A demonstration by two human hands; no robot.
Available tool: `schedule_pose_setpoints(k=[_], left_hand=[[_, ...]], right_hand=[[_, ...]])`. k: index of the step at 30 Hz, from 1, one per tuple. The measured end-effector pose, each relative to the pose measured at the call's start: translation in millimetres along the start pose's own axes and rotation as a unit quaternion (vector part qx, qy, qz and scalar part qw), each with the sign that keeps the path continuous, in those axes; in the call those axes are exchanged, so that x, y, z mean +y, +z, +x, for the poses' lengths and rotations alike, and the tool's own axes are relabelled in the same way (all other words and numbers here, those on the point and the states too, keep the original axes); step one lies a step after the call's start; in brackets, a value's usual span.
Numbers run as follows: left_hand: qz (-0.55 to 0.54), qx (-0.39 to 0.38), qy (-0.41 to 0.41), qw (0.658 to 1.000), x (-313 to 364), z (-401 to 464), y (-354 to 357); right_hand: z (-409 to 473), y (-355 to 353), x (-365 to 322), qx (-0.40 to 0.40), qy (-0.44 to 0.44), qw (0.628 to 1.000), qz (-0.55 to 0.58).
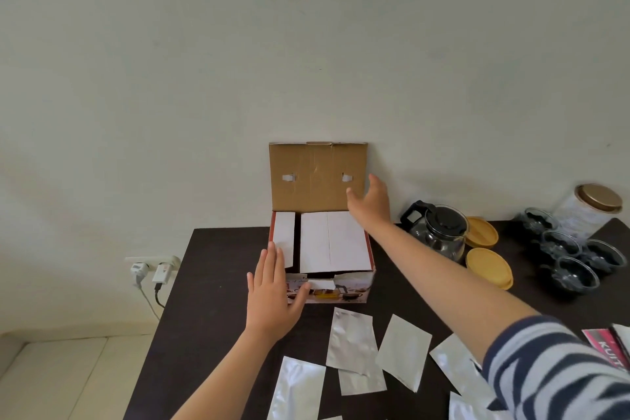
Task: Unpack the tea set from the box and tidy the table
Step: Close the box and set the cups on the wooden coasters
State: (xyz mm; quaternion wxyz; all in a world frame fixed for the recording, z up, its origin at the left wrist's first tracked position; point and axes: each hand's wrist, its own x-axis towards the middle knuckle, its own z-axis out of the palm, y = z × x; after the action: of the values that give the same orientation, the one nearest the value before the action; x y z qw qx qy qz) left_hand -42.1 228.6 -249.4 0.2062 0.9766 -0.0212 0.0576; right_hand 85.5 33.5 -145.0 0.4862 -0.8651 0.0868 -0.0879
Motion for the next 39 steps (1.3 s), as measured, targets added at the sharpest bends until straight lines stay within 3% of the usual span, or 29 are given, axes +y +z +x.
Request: schedule_pose_setpoints(k=[8,16,20,25,29,39], left_hand=[[-0.012,0.003,-0.001,1.0,-1,1,1],[-0.09,0.018,0.002,0.996,1,-1,1],[-0.228,0.054,0.012,0.972,6,-4,-9],[-0.299,0.058,-0.065,0.95,11,-9,-15],[-0.303,0.073,-0.121,0.942,14,-6,-18],[-0.272,0.091,-0.143,0.947,8,-4,-14]], right_hand=[[25,6,-8,-0.018,-0.012,0.998,0.066],[-43,-20,18,-0.035,-0.151,0.984,0.093],[-79,-19,50,-0.014,-0.172,0.984,0.049],[-96,-6,80,-0.047,-0.199,0.979,-0.013],[-100,-1,91,-0.053,-0.211,0.975,-0.048],[-97,8,107,-0.03,-0.204,0.972,-0.109]])
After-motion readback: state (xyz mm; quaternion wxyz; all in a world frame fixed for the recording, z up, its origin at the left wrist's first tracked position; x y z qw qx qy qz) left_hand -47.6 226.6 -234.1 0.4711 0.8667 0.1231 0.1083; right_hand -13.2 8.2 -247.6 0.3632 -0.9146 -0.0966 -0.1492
